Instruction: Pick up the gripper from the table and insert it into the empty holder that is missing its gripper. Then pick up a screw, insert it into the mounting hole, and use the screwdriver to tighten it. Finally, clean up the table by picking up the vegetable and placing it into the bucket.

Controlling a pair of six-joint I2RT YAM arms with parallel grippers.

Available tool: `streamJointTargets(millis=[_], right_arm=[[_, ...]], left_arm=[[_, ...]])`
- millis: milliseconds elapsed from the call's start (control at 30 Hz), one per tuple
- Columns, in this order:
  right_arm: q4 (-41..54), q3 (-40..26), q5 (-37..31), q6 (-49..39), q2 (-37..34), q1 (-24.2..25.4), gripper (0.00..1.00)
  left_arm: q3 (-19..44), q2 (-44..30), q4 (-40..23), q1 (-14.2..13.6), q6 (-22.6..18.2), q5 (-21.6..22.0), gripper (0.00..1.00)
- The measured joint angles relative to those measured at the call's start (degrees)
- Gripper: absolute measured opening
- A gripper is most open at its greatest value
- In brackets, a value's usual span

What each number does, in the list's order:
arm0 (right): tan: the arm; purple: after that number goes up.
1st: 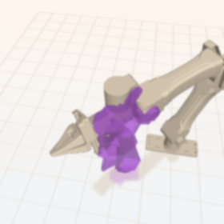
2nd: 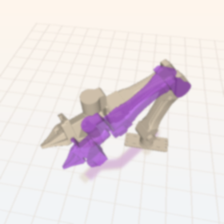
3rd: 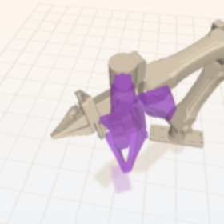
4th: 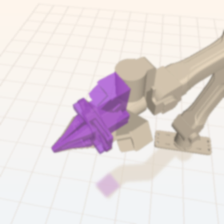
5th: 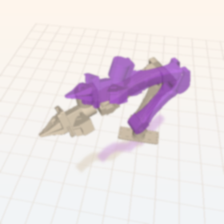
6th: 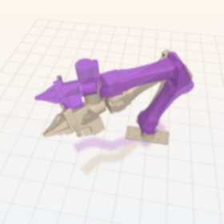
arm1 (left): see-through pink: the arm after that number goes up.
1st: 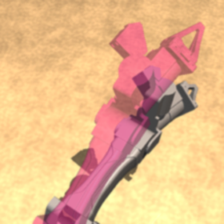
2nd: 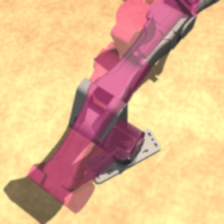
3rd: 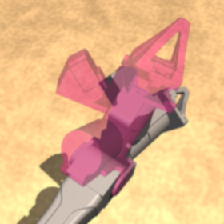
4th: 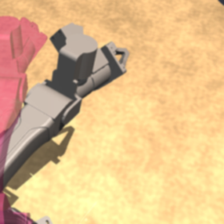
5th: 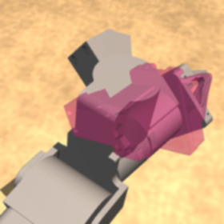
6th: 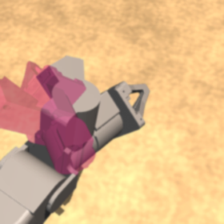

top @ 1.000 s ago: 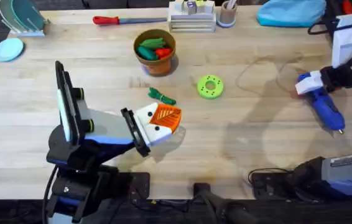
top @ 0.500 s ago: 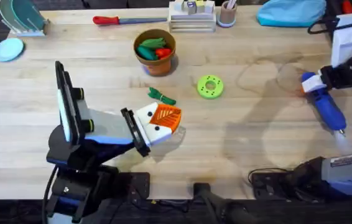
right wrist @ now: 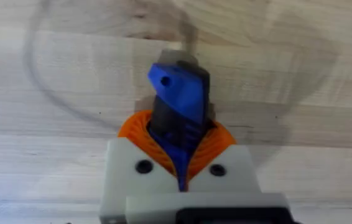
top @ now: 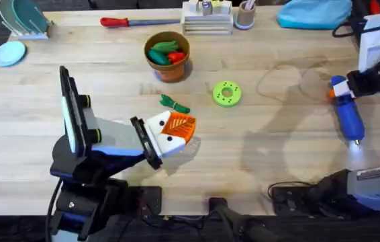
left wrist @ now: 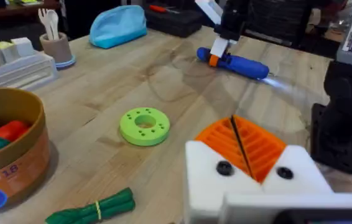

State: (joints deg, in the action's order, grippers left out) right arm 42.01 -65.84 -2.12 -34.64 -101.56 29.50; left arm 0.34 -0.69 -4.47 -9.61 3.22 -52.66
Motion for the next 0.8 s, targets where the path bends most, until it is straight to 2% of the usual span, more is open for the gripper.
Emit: streamJointTargets(millis=[300, 467, 600, 800], right_arm=[[0.3, 0.0, 0.0, 2.2, 0.3, 0.0, 0.021], [2.8, 0.0, 0.1, 7.0, 1.5, 0.0, 0.021], [2.1, -0.1, 0.2, 11.2, 5.6, 0.0, 0.021], [-3.6, -0.8, 1.0, 16.8, 17.6, 0.0, 0.021]], left_arm=[[0.0, 0.0, 0.0, 0.0, 0.0, 0.0, 0.015], [0.0, 0.0, 0.0, 0.0, 0.0, 0.0, 0.015], [0.0, 0.0, 0.0, 0.0, 0.0, 0.0, 0.015], [0.0, 0.0, 0.0, 0.0, 0.0, 0.0, 0.015]])
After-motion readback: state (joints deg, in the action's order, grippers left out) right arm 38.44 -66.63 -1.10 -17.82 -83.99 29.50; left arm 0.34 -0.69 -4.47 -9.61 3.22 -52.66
